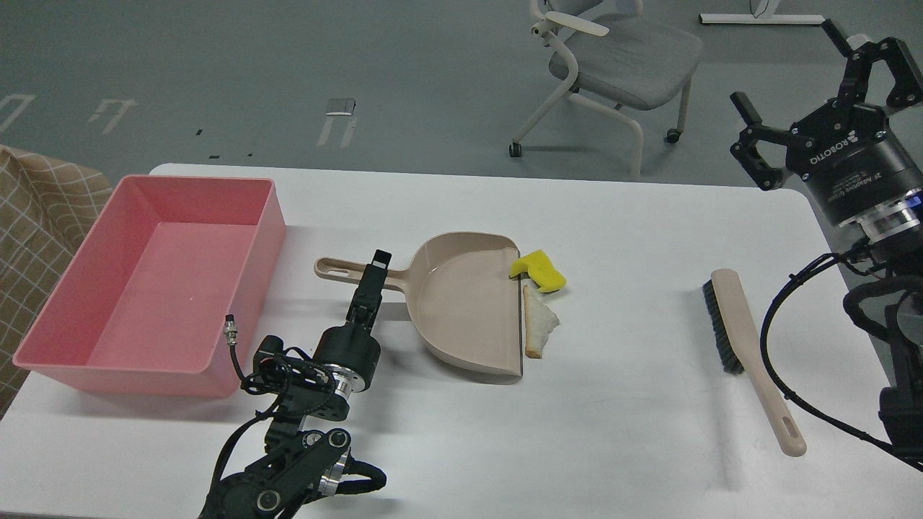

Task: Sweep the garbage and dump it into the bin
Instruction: 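Close the left gripper on the dustpan handle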

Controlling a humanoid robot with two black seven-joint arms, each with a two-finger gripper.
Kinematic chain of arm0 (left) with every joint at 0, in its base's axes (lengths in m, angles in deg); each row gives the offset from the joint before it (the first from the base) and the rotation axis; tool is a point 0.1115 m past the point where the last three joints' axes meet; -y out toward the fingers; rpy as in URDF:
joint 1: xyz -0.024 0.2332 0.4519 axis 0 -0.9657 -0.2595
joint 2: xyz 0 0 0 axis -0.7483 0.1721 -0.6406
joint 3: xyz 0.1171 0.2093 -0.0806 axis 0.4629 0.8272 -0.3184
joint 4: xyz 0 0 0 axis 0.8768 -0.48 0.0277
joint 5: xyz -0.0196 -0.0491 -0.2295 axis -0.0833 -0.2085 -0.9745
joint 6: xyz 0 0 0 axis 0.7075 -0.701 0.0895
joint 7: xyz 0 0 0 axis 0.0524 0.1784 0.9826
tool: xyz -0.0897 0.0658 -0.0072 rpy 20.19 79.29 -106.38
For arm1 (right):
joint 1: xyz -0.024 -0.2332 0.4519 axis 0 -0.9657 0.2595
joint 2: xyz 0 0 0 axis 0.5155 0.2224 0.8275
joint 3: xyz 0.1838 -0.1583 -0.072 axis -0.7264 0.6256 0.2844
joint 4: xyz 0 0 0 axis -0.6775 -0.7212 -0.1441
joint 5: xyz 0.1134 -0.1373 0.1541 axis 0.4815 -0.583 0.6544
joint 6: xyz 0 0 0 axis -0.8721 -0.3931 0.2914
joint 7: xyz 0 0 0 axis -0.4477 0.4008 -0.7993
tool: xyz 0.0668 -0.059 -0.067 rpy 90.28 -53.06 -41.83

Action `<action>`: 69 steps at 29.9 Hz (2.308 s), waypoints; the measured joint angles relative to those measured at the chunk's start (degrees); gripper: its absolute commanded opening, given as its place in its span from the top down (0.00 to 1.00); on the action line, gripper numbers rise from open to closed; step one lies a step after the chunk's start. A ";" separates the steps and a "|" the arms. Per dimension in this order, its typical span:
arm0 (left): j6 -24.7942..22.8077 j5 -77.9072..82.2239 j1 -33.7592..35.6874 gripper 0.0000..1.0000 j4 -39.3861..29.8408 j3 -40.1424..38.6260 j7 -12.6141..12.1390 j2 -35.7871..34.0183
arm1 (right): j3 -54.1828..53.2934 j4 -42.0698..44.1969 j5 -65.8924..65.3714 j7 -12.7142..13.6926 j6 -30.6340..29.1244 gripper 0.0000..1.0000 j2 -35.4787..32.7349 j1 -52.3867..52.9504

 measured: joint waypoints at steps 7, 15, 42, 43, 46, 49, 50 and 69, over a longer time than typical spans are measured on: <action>0.02 -0.09 1.47 0.17 0.63 0.01 0.06 -0.03 | -0.12 0.13 0.00 0.00 0.00 0.00 -0.02 -0.05; -0.04 -0.10 1.80 0.23 1.60 0.01 0.22 -0.52 | -0.12 0.17 0.00 0.00 0.00 0.00 -0.02 -0.06; -0.06 -0.05 1.39 0.58 2.76 0.10 -0.06 -1.84 | -0.59 -0.13 0.09 0.01 0.00 0.00 -0.12 -1.26; -0.06 -0.05 1.42 0.58 2.91 0.10 -0.08 -1.84 | -0.59 -0.13 0.09 0.01 0.00 0.00 -0.14 -1.27; -0.06 -0.05 1.47 0.58 3.15 0.10 -0.15 -1.81 | -0.62 -0.03 0.09 0.01 0.00 0.00 -0.14 -1.28; -0.06 -0.05 1.54 0.60 3.20 0.10 -0.27 -1.78 | -0.64 0.04 0.09 0.01 0.00 0.00 -0.20 -1.28; -0.07 -0.05 1.60 0.60 3.24 0.10 -0.27 -1.79 | -0.64 0.06 0.09 0.01 0.00 0.00 -0.24 -1.28; -0.15 -0.02 1.32 0.73 3.28 0.09 -0.33 -1.52 | -0.56 0.50 0.07 0.01 0.00 0.00 -0.28 -1.45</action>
